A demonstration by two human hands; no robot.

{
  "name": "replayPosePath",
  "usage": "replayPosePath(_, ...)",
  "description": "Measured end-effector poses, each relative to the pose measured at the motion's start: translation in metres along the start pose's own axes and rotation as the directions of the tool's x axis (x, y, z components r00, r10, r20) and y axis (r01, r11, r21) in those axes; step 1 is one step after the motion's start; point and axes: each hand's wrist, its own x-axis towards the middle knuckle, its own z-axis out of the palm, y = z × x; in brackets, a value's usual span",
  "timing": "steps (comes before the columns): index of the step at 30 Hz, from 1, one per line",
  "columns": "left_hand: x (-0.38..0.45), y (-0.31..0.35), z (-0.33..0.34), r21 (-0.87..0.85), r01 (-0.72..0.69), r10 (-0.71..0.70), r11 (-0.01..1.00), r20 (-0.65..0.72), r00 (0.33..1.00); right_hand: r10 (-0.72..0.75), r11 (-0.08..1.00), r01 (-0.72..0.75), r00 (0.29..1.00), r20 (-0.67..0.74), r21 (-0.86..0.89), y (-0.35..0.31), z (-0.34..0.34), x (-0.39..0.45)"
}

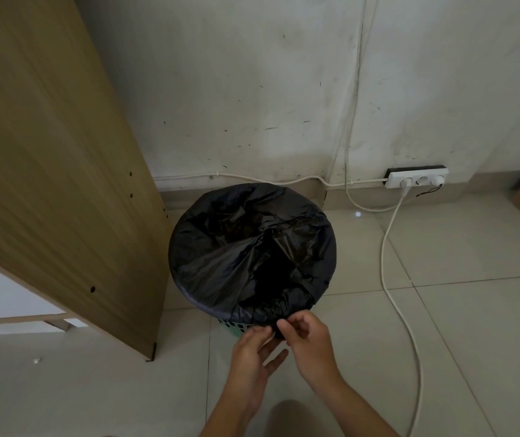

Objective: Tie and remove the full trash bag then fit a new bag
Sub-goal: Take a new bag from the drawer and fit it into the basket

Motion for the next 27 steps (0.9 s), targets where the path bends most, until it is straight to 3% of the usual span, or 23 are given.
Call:
replayPosePath(6,0.002,-0.005,0.012,0.090,-0.091,0.104,0.992,-0.142,0.984,0.014,0.999,-0.010,0.996,-0.087,0.052,0.002,0.004,-0.003)
replayPosePath(9,0.004,-0.006,0.016,0.052,-0.099,0.107,0.994,-0.195,0.975,-0.167,0.979,0.137,0.964,-0.206,-0.150,0.006,0.006,-0.007)
replayPosePath(12,0.006,-0.005,0.014,0.050,-0.101,0.109,0.994,-0.196,0.974,-0.314,0.912,0.251,0.936,-0.160,-0.323,0.013,0.006,-0.012)
replayPosePath(16,0.001,0.002,0.012,0.107,-0.075,0.091,0.991,-0.151,0.984,-0.219,0.896,0.205,0.976,0.010,-0.393,0.022,0.008,-0.022)
replayPosePath(20,-0.008,0.008,0.007,0.153,-0.021,0.032,0.988,-0.070,0.997,-0.244,0.909,0.195,0.965,-0.092,-0.367,0.021,0.010,-0.010)
replayPosePath(22,-0.014,0.010,0.003,0.279,-0.103,0.132,0.955,-0.088,0.987,-0.205,0.946,0.161,0.970,-0.134,-0.280,0.013,0.010,-0.006)
replayPosePath(24,-0.016,0.014,-0.004,0.539,-0.340,0.457,0.770,-0.096,0.884,-0.083,0.990,0.067,0.988,-0.131,-0.123,0.009,0.008,-0.002)
replayPosePath(26,-0.012,0.018,-0.011,0.766,-0.536,0.754,0.357,0.103,0.649,0.101,0.993,-0.094,0.990,-0.102,0.074,0.009,0.009,0.003)
replayPosePath(27,-0.006,0.019,-0.014,0.815,-0.568,0.813,0.118,0.250,0.527,0.196,0.967,-0.180,0.978,-0.075,0.177,0.011,0.009,0.005)
